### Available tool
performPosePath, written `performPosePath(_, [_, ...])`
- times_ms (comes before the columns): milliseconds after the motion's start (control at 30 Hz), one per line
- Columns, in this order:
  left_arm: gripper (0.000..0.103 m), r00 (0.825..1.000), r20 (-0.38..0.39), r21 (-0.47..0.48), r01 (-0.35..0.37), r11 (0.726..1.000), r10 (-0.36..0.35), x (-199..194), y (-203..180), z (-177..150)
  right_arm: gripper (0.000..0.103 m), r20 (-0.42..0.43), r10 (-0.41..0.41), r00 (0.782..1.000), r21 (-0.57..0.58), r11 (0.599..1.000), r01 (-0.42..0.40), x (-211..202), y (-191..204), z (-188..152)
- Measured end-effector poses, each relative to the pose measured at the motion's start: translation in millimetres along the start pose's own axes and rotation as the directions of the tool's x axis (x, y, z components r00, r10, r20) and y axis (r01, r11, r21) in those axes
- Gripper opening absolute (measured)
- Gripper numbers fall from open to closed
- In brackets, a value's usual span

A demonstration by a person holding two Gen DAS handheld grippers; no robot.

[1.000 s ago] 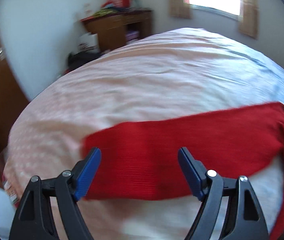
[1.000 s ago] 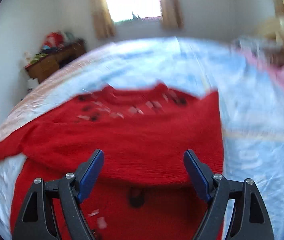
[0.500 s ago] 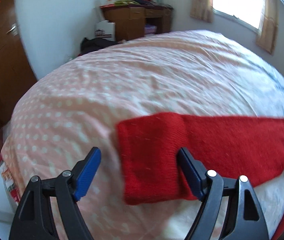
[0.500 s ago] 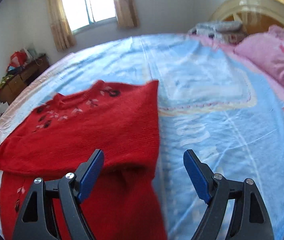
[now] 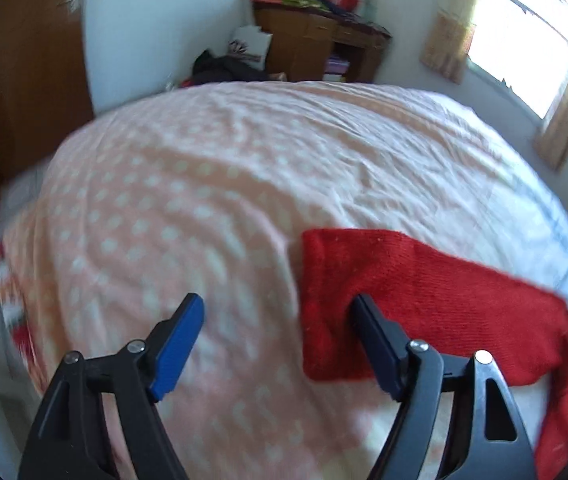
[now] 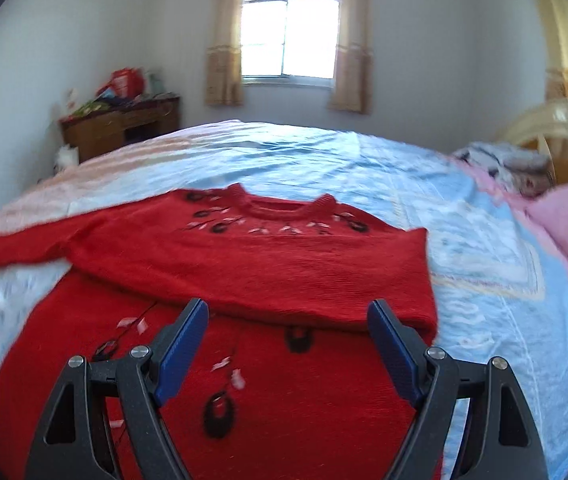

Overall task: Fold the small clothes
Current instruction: 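Move the left gripper over to the other sleeve of the sweater, then grasp the other sleeve cuff with the left gripper and lift it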

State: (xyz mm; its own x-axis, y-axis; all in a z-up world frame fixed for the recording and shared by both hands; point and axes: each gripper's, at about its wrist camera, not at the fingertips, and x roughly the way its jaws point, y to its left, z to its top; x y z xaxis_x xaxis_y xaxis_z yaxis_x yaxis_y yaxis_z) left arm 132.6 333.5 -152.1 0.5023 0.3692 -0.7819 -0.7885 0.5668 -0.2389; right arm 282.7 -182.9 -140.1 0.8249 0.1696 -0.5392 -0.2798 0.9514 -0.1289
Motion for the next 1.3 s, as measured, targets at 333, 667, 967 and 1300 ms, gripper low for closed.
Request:
performPosePath(333, [0.078, 0.974, -0.061, -0.096, 0.211, 0.973, -0.217, -20.0, -18.8, -24.6, 0.082, 0.020, 0.017, 1.000, -0.090, 0.996, -0.015, -4.8, 22.6, -6.2])
performPosePath(667, [0.062, 0.973, -0.010, -0.194, 0.226, 0.955, -0.232, 0.2, -8.3, -5.1, 0.082, 0.015, 0.010, 1.000, -0.077, 0.997, -0.009, -3.3, 20.2, -8.7])
performPosePath(967, [0.027, 0.970, -0.050, -0.165, 0.228, 0.960, -0.238, 2.7, -9.8, -8.2, 0.082, -0.005, 0.011, 1.000, -0.117, 0.993, -0.011, 0.8, 30.6, -14.3])
performPosePath(1300, [0.018, 0.962, 0.010, -0.094, 0.272, 0.958, -0.272, -23.3, -22.1, 2.5, 0.082, -0.004, 0.012, 1.000, -0.114, 0.993, -0.013, -0.8, 28.5, -14.2])
